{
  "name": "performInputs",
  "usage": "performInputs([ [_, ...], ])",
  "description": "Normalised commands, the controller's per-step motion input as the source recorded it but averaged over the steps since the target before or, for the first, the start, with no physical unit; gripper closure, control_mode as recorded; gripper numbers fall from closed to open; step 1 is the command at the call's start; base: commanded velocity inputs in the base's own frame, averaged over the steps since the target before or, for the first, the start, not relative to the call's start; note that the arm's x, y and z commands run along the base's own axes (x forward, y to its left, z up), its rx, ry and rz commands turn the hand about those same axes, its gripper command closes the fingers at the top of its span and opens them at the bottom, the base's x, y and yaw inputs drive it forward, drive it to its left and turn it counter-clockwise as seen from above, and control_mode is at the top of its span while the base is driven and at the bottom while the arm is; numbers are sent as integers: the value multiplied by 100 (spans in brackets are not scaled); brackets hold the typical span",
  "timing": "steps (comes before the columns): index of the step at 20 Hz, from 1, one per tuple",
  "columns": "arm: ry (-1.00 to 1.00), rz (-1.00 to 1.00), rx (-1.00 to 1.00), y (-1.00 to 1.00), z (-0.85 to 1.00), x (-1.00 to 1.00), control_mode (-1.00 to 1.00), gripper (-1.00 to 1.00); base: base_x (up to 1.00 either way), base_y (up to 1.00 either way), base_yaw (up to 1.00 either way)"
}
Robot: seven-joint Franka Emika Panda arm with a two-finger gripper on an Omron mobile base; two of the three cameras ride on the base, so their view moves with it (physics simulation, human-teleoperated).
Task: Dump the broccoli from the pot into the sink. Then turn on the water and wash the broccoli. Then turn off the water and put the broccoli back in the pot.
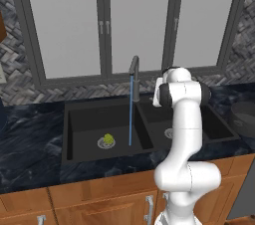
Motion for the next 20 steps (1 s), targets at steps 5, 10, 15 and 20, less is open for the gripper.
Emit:
performInputs([
  [5,-13,5,-2,50,5,0,-100,-100,0,0,0],
  [10,-19,4,-6,62,2,0,-100,-100,0,0,0],
  [15,-17,3,-6,43,0,0,-100,-100,0,0,0],
  [20,-23,10,-15,48,0,8,-100,-100,0,0,0],
])
